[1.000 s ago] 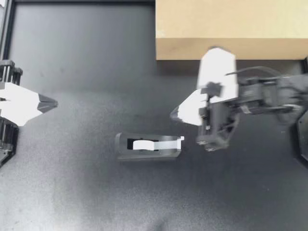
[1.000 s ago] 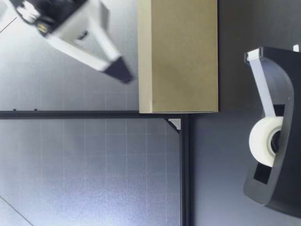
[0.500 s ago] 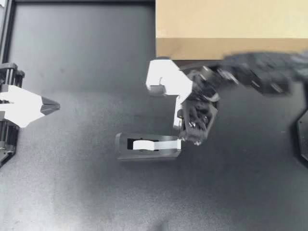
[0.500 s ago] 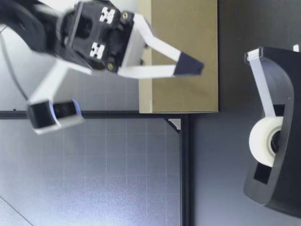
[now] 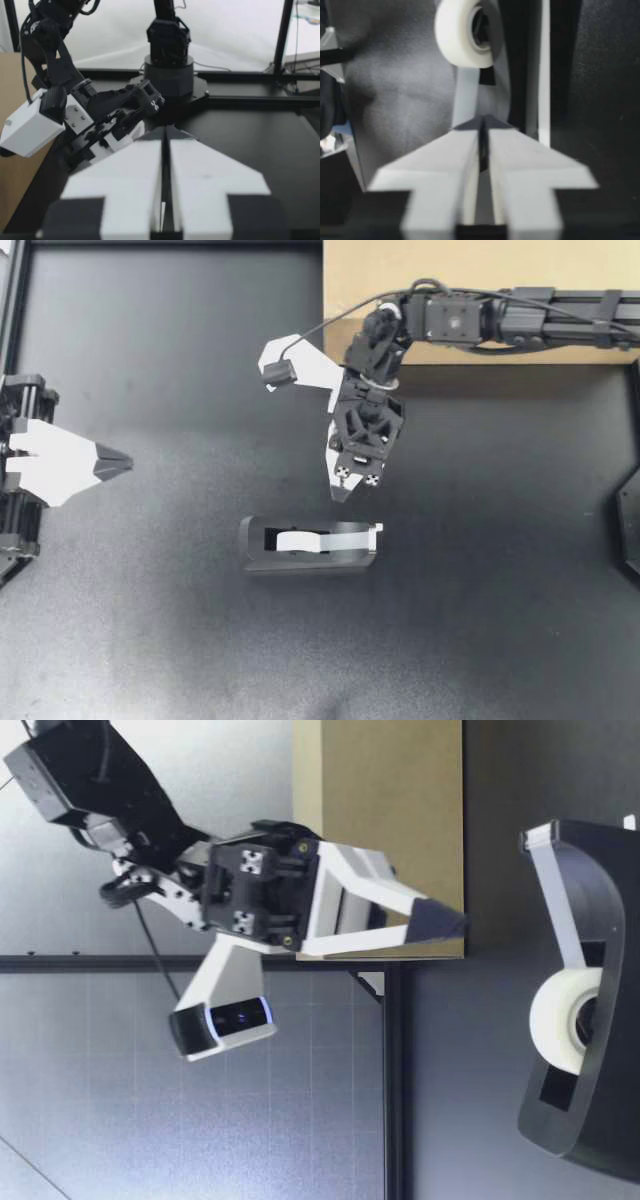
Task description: Cut a small piece of tape from the tape dispenser then place it on the cardboard box's edge.
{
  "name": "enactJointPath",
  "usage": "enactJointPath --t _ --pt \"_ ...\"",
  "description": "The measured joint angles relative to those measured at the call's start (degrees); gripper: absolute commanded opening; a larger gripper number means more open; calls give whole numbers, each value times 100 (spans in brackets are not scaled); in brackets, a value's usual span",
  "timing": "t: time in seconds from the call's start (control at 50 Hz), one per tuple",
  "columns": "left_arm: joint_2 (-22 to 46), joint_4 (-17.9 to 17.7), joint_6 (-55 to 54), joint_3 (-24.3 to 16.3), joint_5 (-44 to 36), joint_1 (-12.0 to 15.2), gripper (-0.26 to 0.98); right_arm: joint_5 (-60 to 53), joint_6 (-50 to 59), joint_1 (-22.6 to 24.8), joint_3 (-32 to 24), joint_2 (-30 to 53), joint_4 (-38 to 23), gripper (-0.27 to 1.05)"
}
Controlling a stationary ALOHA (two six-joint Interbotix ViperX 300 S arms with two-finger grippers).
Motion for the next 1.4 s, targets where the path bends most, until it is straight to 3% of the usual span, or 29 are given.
enactJointPath --t 0.12,0.76,1.4 --pt "53 0 0 0 0 -9 -12 0 0 9 -9 18 -9 51" --pt "70 0 0 44 0 0 -12 88 88 308 141 272 62 47" --pt "70 0 0 53 0 -9 -12 176 88 413 149 343 132 31"
